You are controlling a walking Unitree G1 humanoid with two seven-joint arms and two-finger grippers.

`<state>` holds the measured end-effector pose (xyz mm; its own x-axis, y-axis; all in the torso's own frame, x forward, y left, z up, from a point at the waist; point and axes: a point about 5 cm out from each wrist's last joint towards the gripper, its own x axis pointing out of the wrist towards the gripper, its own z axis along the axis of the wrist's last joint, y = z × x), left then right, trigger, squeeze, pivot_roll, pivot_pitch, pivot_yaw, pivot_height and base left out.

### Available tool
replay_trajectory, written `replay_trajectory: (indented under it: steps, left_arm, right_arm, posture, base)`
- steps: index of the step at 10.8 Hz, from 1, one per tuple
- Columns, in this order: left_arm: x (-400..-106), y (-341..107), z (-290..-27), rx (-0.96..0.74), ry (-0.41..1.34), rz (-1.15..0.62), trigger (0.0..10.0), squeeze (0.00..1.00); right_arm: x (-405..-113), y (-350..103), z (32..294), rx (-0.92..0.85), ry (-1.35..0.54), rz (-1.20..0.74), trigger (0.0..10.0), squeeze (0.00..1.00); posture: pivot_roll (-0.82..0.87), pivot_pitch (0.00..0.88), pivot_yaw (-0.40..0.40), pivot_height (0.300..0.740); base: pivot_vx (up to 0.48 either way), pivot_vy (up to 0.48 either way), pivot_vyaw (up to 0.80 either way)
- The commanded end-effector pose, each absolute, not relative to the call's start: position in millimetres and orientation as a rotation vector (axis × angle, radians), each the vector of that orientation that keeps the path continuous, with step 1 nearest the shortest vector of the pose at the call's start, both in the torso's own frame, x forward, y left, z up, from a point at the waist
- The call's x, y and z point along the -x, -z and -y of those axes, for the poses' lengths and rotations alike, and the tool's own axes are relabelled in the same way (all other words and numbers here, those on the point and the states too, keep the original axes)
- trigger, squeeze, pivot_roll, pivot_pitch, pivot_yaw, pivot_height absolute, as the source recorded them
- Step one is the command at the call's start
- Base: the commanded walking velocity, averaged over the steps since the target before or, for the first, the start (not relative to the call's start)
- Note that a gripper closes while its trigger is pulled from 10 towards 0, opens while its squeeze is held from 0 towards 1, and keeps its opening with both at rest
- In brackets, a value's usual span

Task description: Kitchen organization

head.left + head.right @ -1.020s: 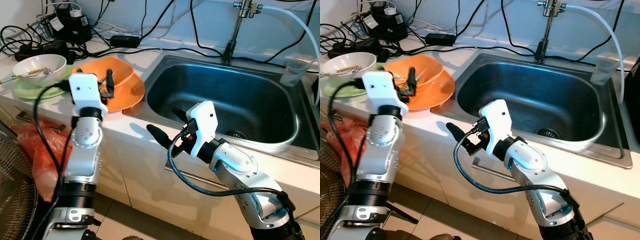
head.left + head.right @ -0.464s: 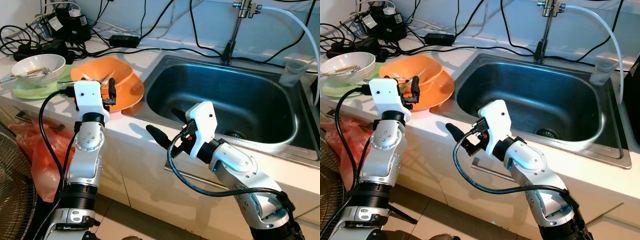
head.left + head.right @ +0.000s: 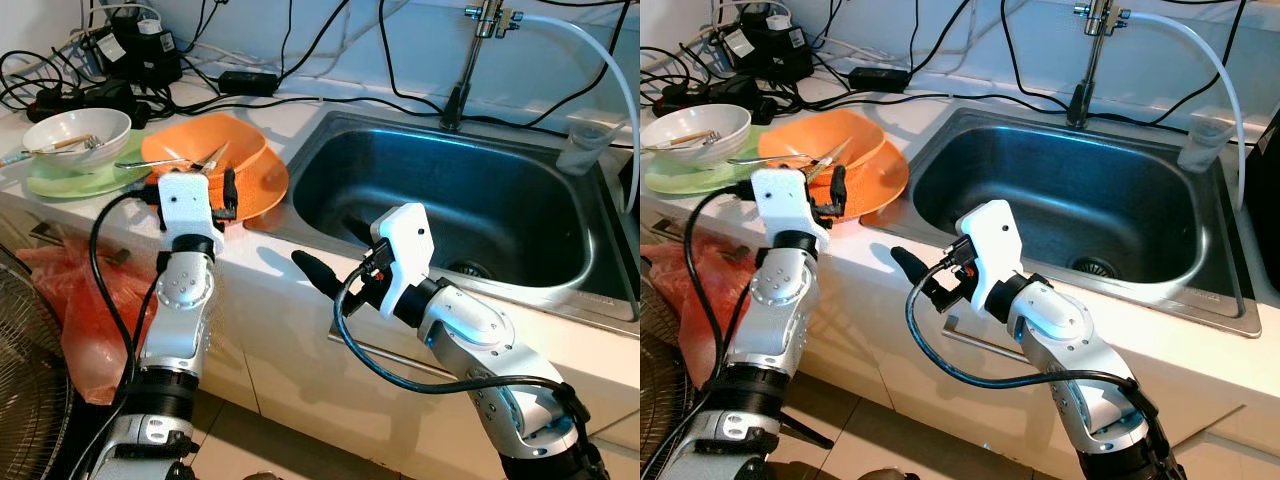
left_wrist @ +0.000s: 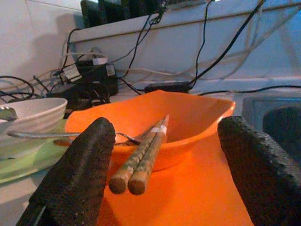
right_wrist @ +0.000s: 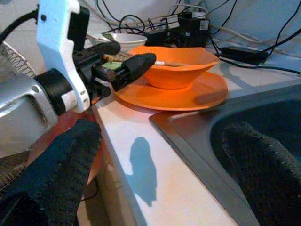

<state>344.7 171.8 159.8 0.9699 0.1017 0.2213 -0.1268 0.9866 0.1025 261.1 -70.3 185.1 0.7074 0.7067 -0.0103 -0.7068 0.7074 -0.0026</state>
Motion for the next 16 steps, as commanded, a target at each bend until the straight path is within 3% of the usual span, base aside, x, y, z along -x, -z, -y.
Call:
replay_trajectory:
  steps: [1,7,8,9,10,11,12,16]
  left_arm:
    - [-349.1,-165.5,-172.8,-0.132,-0.109,0.239,10.0,0.00]
    - [-356.0,-154.4,-182.3,-0.157,-0.129,0.228,10.0,0.00]
    - [-357.6,-152.0,-180.2,-0.160,-0.123,0.226,8.1,0.00]
    - [-359.4,-150.8,-177.7,-0.164,-0.115,0.228,4.7,0.00]
    - [-360.1,-151.0,-176.5,-0.166,-0.112,0.233,3.4,0.00]
    - [-360.5,-150.7,-176.1,-0.181,-0.114,0.234,5.8,0.00]
    - [-361.0,-150.2,-176.2,-0.192,-0.119,0.239,10.0,0.00]
    - [-362.2,-155.9,-179.9,-0.228,-0.147,0.272,10.0,0.00]
  right_arm:
    - [-261.8,-188.2,71.3,0.019,-0.781,0.005,10.0,0.00]
    - [-261.8,-188.4,74.2,0.027,-0.776,0.000,10.0,0.00]
    - [-262.2,-188.6,74.0,0.028,-0.776,0.001,10.0,0.00]
    - [-262.4,-188.5,73.8,0.029,-0.775,0.002,10.0,0.00]
    - [-262.6,-188.6,73.9,0.030,-0.775,0.002,10.0,0.00]
    - [-262.5,-188.6,73.9,0.030,-0.775,0.003,10.0,0.00]
    - [-262.4,-188.5,73.8,0.029,-0.774,0.003,10.0,0.00]
    - [-262.4,-188.2,72.7,0.024,-0.774,0.004,10.0,0.00]
  posture:
    - [0.04,0.000,0.011,0.740]
    - [0.03,0.000,0.002,0.740]
    - [0.03,0.000,0.001,0.740]
    - [0.03,0.000,0.001,0.740]
    - [0.02,0.000,0.002,0.740]
    - [0.02,0.000,0.003,0.740]
    - [0.02,0.000,0.004,0.740]
    - [0.03,0.000,0.007,0.740]
  base:
    - [0.000,0.000,0.00]
    - [0.000,0.000,0.00]
    - [0.000,0.000,0.00]
    - [0.000,0.000,0.00]
    - [0.000,0.000,0.00]
    - [0.000,0.000,0.00]
    - [0.000,0.000,0.00]
    - [0.000,0.000,0.00]
